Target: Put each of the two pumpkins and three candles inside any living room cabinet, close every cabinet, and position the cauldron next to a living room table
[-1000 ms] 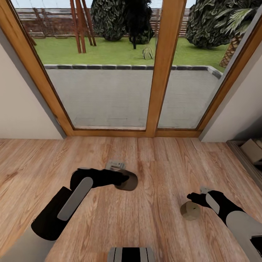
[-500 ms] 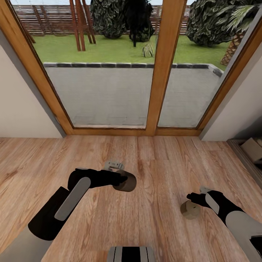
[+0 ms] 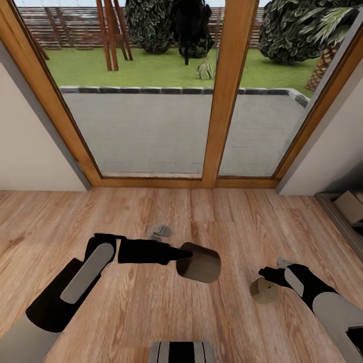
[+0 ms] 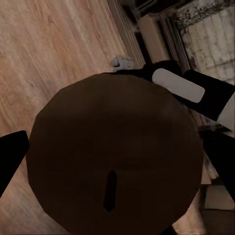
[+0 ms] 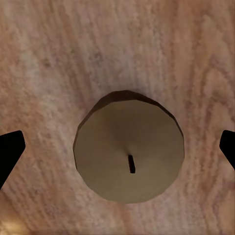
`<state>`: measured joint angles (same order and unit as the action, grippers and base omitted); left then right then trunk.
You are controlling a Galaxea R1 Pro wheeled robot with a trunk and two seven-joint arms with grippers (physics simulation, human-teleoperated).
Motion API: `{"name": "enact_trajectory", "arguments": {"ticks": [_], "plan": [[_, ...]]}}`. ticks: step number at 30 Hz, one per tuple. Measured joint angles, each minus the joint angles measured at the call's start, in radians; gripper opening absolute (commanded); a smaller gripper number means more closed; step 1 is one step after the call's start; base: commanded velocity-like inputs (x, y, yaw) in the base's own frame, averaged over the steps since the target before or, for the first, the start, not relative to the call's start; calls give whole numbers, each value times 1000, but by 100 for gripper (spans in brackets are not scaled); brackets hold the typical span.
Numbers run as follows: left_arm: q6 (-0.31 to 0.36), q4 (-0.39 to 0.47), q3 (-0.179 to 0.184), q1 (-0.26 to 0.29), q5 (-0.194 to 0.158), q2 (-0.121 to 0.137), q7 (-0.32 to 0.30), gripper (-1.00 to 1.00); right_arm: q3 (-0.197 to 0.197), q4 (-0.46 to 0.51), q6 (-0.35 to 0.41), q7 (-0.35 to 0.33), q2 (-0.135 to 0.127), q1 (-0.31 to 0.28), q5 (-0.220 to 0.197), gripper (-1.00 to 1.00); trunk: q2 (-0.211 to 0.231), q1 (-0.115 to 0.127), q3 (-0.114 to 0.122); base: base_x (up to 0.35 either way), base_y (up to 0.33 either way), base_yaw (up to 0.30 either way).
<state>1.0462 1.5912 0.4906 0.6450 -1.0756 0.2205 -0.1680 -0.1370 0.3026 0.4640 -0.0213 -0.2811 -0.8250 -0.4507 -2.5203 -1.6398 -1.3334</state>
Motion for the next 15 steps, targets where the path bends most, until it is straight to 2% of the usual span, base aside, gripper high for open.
{"name": "enact_trajectory", "arguments": {"ticks": [1, 3, 4, 7, 15], "plan": [[0, 0, -1, 0, -6, 16, -45, -100, 0, 0, 0, 0, 0, 0, 0, 100, 0, 0, 0, 0, 0, 0], [0, 0, -1, 0, 12, 37, -94, -100, 0, 0, 0, 0, 0, 0, 0, 100, 0, 0, 0, 0, 0, 0], [0, 0, -1, 0, 6, 47, -113, -100, 0, 0, 0, 0, 0, 0, 0, 100, 0, 0, 0, 0, 0, 0], [0, 0, -2, 0, 7, 57, -134, -100, 0, 0, 0, 0, 0, 0, 0, 100, 0, 0, 0, 0, 0, 0], [0, -1, -2, 0, 9, 64, -148, -100, -1, 0, 0, 0, 1, 0, 0, 100, -2, -3, -27, 0, 0, 0]]}}
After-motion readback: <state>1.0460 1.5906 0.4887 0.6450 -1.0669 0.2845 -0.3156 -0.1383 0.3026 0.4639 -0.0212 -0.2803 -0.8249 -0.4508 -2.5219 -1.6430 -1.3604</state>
